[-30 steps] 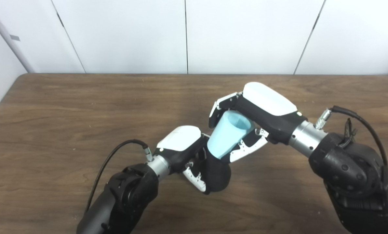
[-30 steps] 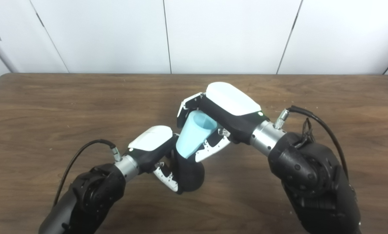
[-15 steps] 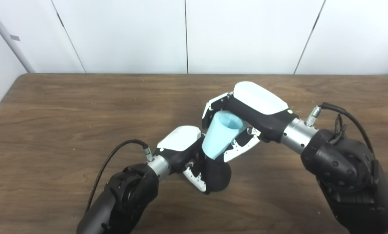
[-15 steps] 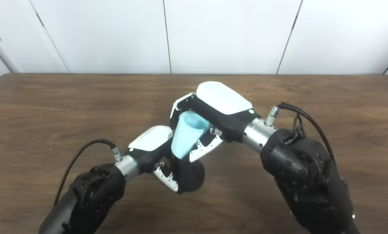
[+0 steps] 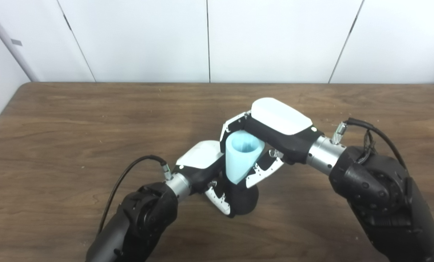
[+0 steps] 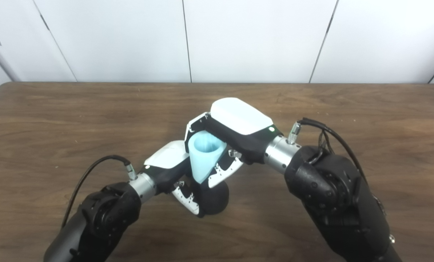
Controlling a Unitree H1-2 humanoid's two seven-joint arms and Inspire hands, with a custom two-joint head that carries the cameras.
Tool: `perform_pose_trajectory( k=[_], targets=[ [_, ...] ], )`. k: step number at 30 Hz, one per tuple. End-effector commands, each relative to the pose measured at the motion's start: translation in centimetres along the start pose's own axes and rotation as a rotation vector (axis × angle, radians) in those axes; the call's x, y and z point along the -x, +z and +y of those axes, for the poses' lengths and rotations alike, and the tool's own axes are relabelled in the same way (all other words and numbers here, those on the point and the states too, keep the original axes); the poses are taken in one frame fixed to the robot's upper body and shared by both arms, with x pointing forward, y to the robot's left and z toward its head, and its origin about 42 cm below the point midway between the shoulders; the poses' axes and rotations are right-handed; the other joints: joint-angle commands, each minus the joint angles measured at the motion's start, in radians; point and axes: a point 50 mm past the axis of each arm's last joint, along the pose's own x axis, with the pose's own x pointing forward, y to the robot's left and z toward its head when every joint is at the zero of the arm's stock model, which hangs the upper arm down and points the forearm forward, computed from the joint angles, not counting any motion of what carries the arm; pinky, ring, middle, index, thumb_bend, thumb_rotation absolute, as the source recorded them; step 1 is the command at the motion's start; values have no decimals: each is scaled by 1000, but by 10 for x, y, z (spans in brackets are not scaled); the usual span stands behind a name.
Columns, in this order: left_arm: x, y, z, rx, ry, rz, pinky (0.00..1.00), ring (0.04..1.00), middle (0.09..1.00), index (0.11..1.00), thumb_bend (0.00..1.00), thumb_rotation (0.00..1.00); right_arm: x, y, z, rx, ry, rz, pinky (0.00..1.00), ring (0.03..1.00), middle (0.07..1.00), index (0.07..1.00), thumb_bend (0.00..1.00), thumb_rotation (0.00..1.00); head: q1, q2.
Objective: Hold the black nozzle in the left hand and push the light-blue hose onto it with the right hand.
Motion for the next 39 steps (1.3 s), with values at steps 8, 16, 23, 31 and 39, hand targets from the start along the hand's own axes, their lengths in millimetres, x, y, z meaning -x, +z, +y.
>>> perform_pose_trajectory(
  k=[8,16,23,31,39],
  targets=[
    [-2,3,-5,3,-59,-8,635,656,551,452,512,0,-3,-6,7,92,166,-1,305,435,498,477,499,0,2,6],
    [-1,2,-6,-1,-63,-1,635,655,551,452,512,0,2,-9,7,65,152,29,303,427,502,483,499,0,-2,10],
    [0,2,-7,9,-65,-1,636,653,549,453,512,0,9,-5,14,37,130,49,309,429,501,487,499,0,-2,12],
    [-1,2,-7,10,-66,2,636,652,549,453,512,0,14,-7,10,48,113,58,478,538,601,511,514,74,-7,16],
    [-1,2,-8,8,-73,2,621,644,548,454,512,0,19,-7,13,136,129,40,879,844,805,783,863,162,-8,17]
  ],
)
